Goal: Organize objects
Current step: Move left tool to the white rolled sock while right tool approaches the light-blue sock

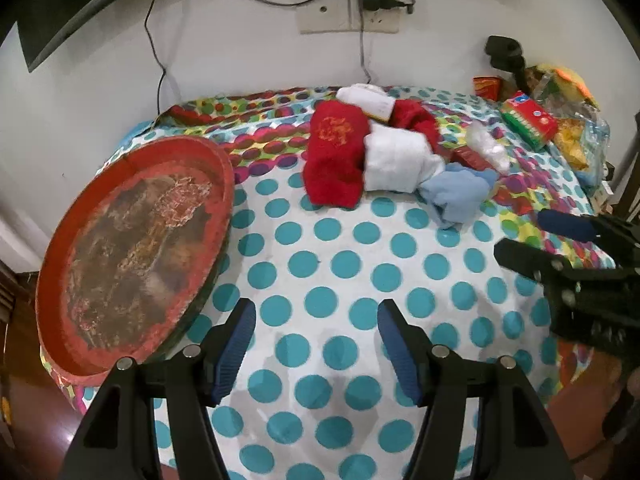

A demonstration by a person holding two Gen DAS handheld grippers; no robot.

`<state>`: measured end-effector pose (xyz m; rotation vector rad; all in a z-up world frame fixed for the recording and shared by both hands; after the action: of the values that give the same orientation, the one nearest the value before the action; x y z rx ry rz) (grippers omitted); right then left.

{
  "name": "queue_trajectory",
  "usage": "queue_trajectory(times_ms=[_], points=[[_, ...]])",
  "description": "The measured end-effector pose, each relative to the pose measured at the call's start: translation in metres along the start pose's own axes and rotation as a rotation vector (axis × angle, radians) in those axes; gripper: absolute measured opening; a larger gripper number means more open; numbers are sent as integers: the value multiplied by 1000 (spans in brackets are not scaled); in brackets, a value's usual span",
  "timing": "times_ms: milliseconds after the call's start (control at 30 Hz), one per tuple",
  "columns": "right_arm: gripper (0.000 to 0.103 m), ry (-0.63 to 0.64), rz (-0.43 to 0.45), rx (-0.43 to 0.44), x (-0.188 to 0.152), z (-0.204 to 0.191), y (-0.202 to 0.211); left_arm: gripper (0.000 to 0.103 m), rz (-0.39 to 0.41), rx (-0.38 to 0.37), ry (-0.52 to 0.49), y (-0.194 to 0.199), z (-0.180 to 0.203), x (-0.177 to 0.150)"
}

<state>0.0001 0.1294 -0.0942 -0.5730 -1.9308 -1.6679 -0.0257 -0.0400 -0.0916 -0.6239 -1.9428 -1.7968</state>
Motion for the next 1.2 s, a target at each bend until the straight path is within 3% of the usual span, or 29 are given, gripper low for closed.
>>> queue_trajectory(times_ms=[133,500,633,800,1033,1200], points=[[66,-70,-2,64,8,8,-22,65,10,4,-20,-11,-5,3],[63,-21,4,31,33,6,-66,65,14,-42,-83,-39,2,19],[51,5,9,27,33,10,-74,65,22,-73,-96,-47,8,26],[39,45,21,25,29,17,-71,65,21,-158,-68,-54,19,39],[38,107,23,-14,19,31,-59,65,-1,-265,-31,-65,37,62],[38,92,25,8,16,44,-56,65,-7,-316,-44,-75,52,76]])
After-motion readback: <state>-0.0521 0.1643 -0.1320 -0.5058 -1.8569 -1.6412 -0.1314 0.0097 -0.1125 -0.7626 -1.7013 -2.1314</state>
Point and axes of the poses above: each gripper's, at about its wrist camera, not at the fingertips, and y roughly against the way its jaws point, z to its right, x to its top, the point moved 3 cm from there along -y, roughly the way its jaws point, and after that the axes turned 2 degrees about z, right-handed, at the moved point
